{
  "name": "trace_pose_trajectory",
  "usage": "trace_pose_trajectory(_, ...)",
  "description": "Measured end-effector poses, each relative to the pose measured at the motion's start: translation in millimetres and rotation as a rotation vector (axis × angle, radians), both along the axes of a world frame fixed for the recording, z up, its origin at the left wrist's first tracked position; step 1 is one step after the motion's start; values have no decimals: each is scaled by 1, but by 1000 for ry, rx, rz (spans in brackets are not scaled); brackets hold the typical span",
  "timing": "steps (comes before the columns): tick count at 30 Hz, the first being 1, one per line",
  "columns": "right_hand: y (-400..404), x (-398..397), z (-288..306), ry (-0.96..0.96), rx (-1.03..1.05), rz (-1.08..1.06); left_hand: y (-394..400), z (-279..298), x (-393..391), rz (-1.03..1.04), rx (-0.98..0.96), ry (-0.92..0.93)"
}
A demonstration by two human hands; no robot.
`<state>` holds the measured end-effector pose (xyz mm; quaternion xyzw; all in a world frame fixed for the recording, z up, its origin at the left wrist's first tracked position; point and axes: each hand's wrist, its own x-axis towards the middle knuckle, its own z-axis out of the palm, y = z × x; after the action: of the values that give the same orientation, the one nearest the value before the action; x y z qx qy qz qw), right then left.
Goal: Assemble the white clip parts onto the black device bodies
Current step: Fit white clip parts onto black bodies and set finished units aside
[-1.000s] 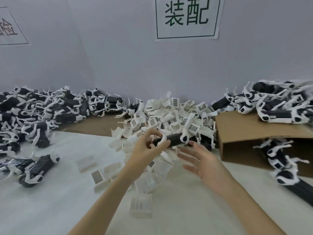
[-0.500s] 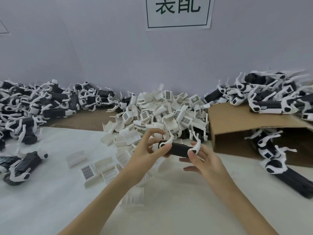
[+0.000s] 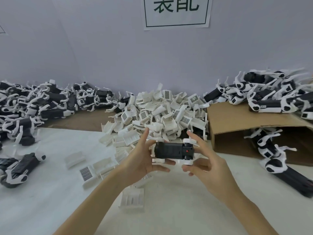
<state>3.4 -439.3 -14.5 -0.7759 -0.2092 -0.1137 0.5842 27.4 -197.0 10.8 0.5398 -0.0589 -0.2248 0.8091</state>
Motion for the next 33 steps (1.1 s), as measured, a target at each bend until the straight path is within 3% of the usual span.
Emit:
trace_pose_trajectory(3, -3, 0, 0, -145, -111, -96, 6, 2, -1, -64, -59, -32)
trace_pose_trajectory(7, -2, 0, 2, -113, -126, -31, -1, 2, -2, 47, -9, -71)
trace_pose_trajectory(9, 1, -1, 1, 26, 40, 68, -2, 1, -3, 147, 74, -179)
trace_pose_trajectory(12, 2, -1, 8, 415, 506, 169, -1, -2, -7, 285, 244, -429)
trace_pose_trajectory(13, 2, -1, 8, 480, 537, 180, -1, -3, -9, 301, 322, -539)
trace_pose_trajectory(16, 4, -5, 6, 436, 240, 114, -6, -7, -15, 273, 513, -792)
trace_pose_trajectory(18, 6, -6, 5, 372, 155, 31, -9, -10, -16, 287, 610, -852)
trace_pose_trajectory(21, 8, -6, 3, 286, 175, -32, -12, -8, -16, 300, 564, -731)
trace_pose_trajectory(26, 10, -6, 2, 217, 215, -50, -1, -4, -14, 76, 458, -551)
trace_pose_trajectory(30, 4, -5, 3, 212, 175, 26, 0, 0, -11, 168, 479, -641)
trace_pose_trajectory(33, 3, -8, 1, 203, 18, 73, 0, 0, -10, 183, 456, -747)
